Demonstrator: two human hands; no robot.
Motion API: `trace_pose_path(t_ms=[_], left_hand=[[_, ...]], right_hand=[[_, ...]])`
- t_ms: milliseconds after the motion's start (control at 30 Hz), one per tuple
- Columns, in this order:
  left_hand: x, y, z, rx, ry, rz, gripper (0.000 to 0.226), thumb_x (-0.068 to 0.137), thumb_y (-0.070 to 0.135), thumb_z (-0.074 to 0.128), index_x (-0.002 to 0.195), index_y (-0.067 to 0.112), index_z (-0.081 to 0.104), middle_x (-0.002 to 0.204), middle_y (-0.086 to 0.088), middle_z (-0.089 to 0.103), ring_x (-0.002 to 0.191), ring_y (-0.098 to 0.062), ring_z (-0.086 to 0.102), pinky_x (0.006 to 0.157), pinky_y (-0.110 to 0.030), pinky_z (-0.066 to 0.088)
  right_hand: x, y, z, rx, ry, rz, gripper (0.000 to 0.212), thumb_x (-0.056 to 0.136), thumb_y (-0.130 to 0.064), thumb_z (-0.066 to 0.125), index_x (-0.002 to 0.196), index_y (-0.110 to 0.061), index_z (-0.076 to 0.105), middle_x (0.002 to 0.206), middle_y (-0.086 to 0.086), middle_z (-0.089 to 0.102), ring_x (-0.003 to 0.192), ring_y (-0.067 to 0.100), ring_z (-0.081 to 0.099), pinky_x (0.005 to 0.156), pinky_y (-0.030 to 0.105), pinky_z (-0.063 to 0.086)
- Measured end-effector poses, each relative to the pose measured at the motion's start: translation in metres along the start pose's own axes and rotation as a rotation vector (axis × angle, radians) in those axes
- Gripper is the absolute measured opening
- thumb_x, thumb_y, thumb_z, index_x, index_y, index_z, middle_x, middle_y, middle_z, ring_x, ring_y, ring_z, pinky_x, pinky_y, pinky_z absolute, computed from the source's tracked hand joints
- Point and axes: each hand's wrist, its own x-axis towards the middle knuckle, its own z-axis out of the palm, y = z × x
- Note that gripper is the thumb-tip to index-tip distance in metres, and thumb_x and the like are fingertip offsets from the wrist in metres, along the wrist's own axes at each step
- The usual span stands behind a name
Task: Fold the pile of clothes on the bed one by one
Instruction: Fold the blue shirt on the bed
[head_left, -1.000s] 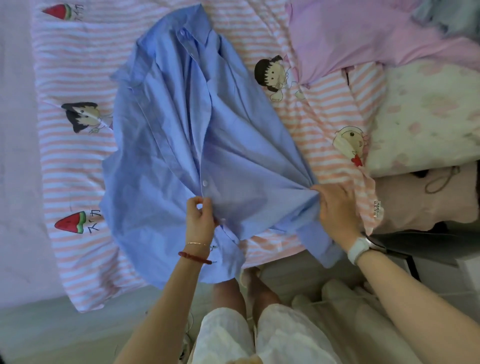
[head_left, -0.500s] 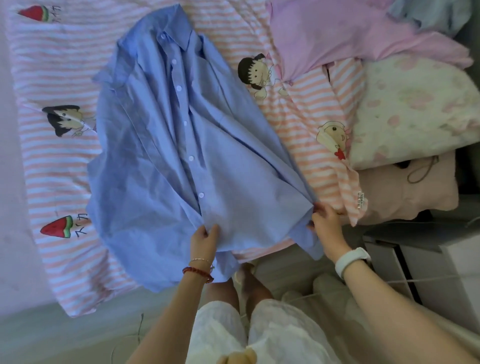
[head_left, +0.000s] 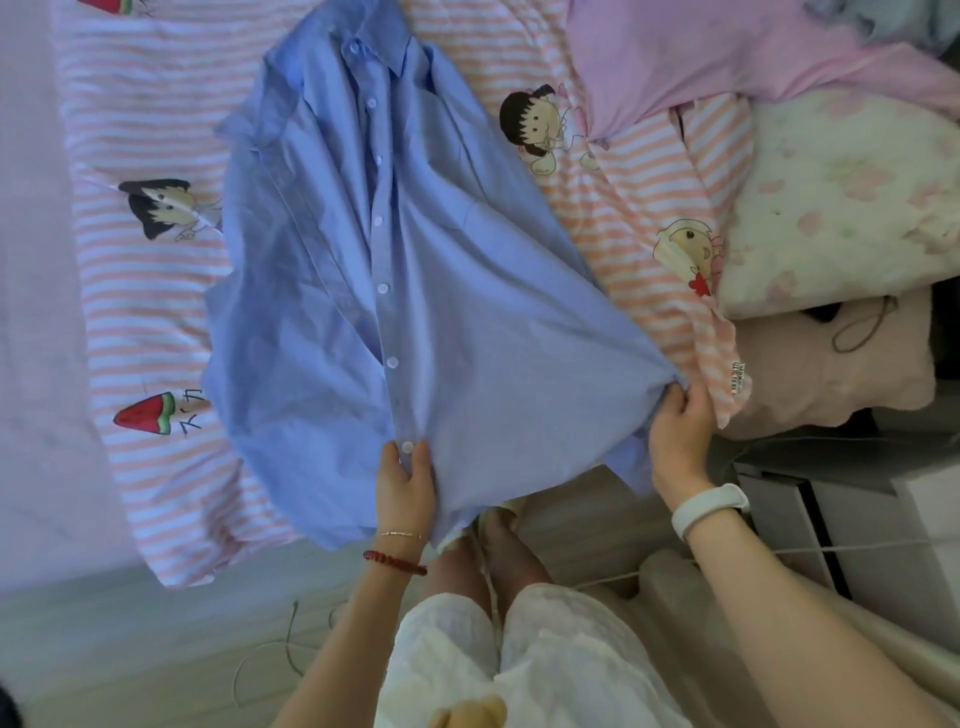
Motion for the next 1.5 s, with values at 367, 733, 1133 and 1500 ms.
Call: trace_pose_path(t_ms=[367,733,1133,1500], left_hand=[[0.009,-0.023,0.009,0.247,-0.113,-0.039,0.02,0.092,0.01,0.049,0.108,-0.001,0.053,0.111,-0.016,0.058,0.104,-0.033,0.054,0.079,-0.028,0.036],[-0.001,-0.025,0.02,0.393,-0.195,0.467,0.036,0.086,0.015,0.056,0.117,-0.004,0.054,0.116,-0.023,0.05,0.109,-0.039,0.05,0.092,-0.038,0.041],[-0.08,0.009,0.092,0.229,-0.169,1.018,0.041,0.079,0.037,0.058,0.112,0.016,0.046,0.109,-0.012,0.062,0.103,-0.019,0.049,0.086,-0.028,0.042],[-0.054,0.063,0.113,0.349,0.412,0.701,0.035,0.062,0.043,0.061,0.077,0.012,0.056,0.08,-0.008,0.057,0.077,-0.025,0.052,0.069,-0.033,0.039]], right_hand=[[0.033,0.03,-0.06,-1.088,-0.055,-0.223,0.029,0.098,-0.024,0.039,0.119,-0.009,0.052,0.108,0.023,0.06,0.094,0.042,0.056,0.073,0.044,0.042],[-0.012,0.068,-0.034,-0.036,-0.042,0.467,0.022,0.095,-0.018,0.049,0.103,0.0,0.058,0.109,0.021,0.061,0.094,0.028,0.057,0.078,0.036,0.045],[-0.033,-0.041,-0.055,-0.133,-0.381,-0.054,0.023,0.092,-0.017,0.054,0.094,0.006,0.056,0.091,0.026,0.062,0.084,0.037,0.06,0.08,0.052,0.047],[-0.036,-0.091,-0.064,-0.058,-0.629,-0.227,0.033,0.089,-0.011,0.06,0.078,0.019,0.052,0.058,0.016,0.058,0.05,0.004,0.051,0.06,0.023,0.043]])
